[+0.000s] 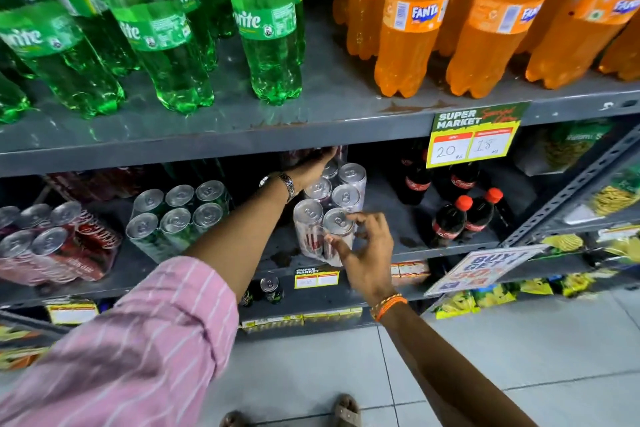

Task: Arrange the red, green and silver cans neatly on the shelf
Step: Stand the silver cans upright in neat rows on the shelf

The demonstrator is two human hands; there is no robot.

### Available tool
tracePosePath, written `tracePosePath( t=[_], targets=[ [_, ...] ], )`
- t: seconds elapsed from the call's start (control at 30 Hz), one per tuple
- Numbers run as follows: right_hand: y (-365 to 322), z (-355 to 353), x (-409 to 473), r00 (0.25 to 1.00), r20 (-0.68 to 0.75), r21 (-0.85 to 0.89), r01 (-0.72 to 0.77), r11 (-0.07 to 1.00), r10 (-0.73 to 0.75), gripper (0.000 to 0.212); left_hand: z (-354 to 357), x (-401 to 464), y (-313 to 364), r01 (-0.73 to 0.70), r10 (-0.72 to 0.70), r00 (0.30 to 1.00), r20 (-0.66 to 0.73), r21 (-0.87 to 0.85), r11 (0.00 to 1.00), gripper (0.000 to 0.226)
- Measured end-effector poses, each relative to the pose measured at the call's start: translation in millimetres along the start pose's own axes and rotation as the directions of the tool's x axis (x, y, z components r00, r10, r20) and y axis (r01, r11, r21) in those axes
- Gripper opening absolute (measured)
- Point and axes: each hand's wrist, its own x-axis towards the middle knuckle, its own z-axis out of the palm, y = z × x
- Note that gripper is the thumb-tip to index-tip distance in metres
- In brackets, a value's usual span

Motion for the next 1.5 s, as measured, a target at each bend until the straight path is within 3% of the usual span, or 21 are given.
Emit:
tracePosePath(
  t=[0.13, 0.3, 0.43, 0.53, 0.67, 0.77, 0.87, 1.0, 1.23, 1.5],
  targets=[
    [-1.5, -2.8, 8.0, 0.999, 0.014, -0.064, 0.044, 0.997, -0.043, 0.049, -0.1, 7.9, -14.6, 0.062, -0.064, 0.996, -0.064, -0.035, 0.997, 0.07],
    [17.2, -16.7, 22.1, 0.999, -0.035, -0.059, 0.018, 0.998, -0.02, 0.043, -18.2, -13.9, -36.6, 0.033, -0.06, 0.98, -0.188, -0.143, 0.989, 0.085],
    [28.6, -32.3, 60.3, 0.996, -0.014, 0.039, -0.091, 0.995, 0.091, 0.041, -33.1, -38.9, -77.8, 0.033, -0.092, 0.967, -0.236, -0.245, 0.969, 0.101],
    [36.5, -34.4, 102.9, 0.996, 0.07, -0.012, -0.06, 0.998, 0.061, 0.031, -22.1, -75.3, -92.7, 0.046, -0.12, 0.956, -0.267, -0.269, 0.962, 0.088],
    [45.2, -31.8, 123.5, 0.988, 0.112, -0.039, -0.104, 0.994, 0.108, 0.024, -3.5, -100.4, -100.4, -0.049, -0.045, 0.958, -0.282, -0.315, 0.948, 0.042],
    [51.3, -32.7, 96.2, 0.975, 0.063, 0.169, -0.219, 0.961, 0.211, 0.026, 3.3, -96.1, -107.8, -0.02, -0.054, 0.962, -0.267, -0.266, 0.964, 0.053],
    [53.9, -23.0, 53.9, 0.956, 0.121, 0.291, -0.293, 0.911, 0.268, 0.032, 10.4, -87.7, -116.2, 0.034, -0.064, 0.971, -0.229, -0.135, 0.99, 0.06],
    [53.4, -4.1, 35.9, 0.967, 0.145, 0.139, -0.231, 0.963, 0.211, 0.046, 18.1, -80.0, -118.4, 0.068, -0.057, 0.94, -0.336, 0.019, 0.998, 0.076],
    [56.2, -12.5, 47.9, 0.967, 0.212, -0.094, -0.124, 0.988, 0.142, 0.038, 24.6, -84.2, -123.2, 0.096, -0.039, 0.92, -0.39, 0.128, 0.987, 0.071],
    [67.8, -22.7, 37.5, 0.966, 0.245, -0.059, -0.073, 0.996, 0.086, 0.039, 42.5, -106.5, -130.5, 0.024, 0.039, 0.905, -0.424, 0.142, 0.99, 0.065]
  ],
)
